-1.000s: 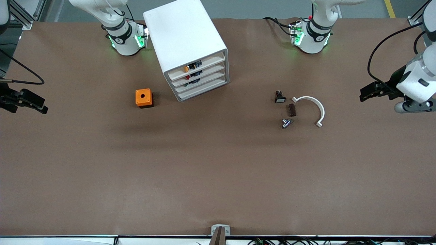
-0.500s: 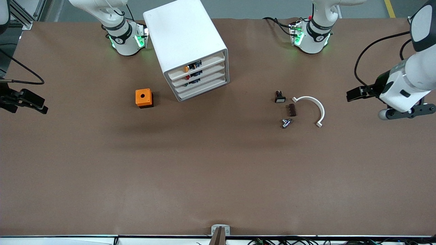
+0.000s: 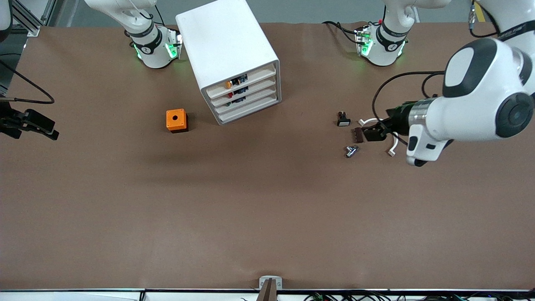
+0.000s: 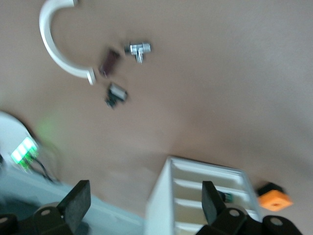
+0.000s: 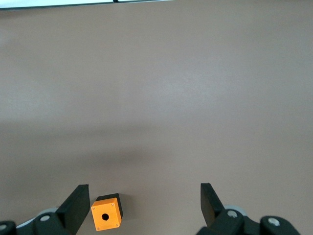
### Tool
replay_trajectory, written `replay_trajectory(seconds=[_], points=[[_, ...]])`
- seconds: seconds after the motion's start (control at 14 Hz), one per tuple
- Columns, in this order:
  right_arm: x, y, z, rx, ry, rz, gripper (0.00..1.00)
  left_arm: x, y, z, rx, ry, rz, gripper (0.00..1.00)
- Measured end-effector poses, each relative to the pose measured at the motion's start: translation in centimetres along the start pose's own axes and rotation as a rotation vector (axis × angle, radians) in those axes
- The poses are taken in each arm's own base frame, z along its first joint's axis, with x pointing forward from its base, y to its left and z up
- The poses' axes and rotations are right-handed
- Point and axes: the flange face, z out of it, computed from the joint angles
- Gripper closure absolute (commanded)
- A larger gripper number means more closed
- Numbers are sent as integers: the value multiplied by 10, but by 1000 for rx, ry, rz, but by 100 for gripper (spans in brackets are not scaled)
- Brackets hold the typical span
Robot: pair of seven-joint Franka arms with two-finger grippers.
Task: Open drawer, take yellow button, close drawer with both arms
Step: 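Reach the left gripper toward the front of the white drawer, then grasp the drawer front with the left gripper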
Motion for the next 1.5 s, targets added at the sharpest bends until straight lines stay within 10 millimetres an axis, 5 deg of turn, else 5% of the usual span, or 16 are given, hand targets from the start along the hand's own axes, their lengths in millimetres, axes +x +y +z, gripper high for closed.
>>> replay_trajectory(seconds=[0.86, 1.5], points=[[0, 0, 0, 0, 0, 0, 0, -22, 95, 140, 171, -374, -874, 0], [0, 0, 0, 0, 0, 0, 0, -64, 131, 226, 431, -474, -1140, 2]])
